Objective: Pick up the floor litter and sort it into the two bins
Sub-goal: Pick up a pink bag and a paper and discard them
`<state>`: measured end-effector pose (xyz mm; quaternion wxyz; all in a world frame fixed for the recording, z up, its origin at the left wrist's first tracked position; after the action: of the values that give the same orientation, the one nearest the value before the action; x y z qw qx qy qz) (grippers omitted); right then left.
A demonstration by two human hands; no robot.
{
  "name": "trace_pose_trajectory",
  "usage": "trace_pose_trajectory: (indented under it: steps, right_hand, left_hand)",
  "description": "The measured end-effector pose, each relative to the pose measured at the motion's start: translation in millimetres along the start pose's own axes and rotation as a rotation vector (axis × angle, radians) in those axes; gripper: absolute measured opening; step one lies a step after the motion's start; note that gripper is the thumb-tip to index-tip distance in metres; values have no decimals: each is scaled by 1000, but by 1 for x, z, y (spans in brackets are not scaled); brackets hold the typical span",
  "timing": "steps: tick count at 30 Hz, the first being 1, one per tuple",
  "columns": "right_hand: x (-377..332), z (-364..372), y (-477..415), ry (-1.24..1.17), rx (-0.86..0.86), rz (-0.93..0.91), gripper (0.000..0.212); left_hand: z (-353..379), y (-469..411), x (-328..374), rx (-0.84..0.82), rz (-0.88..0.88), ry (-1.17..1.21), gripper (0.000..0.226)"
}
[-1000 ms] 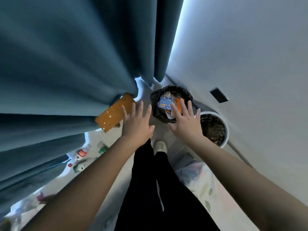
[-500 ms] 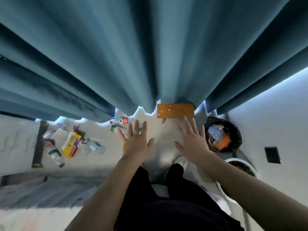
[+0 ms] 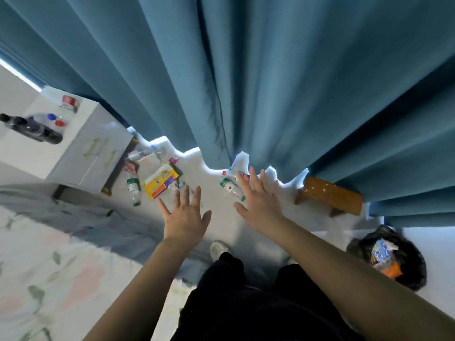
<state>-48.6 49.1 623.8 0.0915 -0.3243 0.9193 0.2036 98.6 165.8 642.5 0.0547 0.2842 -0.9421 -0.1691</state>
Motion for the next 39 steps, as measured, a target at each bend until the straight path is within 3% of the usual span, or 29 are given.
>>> trace_pose_trajectory:
  steps: [9,16,28,33,39]
  right_hand:
    - [-74,9,-54,68,-46,-79,74]
    - [-110,23,-109,137,-127,-145,73]
    - [-193,43,-307,214,-354,-341,71]
    - [-229,97,-406,342,-447,-428,72]
    - [-245,241,-535,433,-464,-389,72]
  left_hand:
    - [-12,-32,-92,11,-103,79,69]
    - [-4,-58,-141,-84,-213,112,70]
    - [11,-212,-228,-212,-435,215,69]
    - [69,-283,-273,-297,-483,248,68]
    - [213,-387,-347,-347,-431,156,67]
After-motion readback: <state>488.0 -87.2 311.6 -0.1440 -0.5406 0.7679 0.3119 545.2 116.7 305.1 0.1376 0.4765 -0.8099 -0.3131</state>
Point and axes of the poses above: each hand's wrist, its own y-axis away from the middle knuckle, its own z-axis out of the palm, x = y × z, the point moved 1 cm from there along -y, towards the middle knuckle, and after that the axes turned 5 degrees about x, right-handed, at the moved point
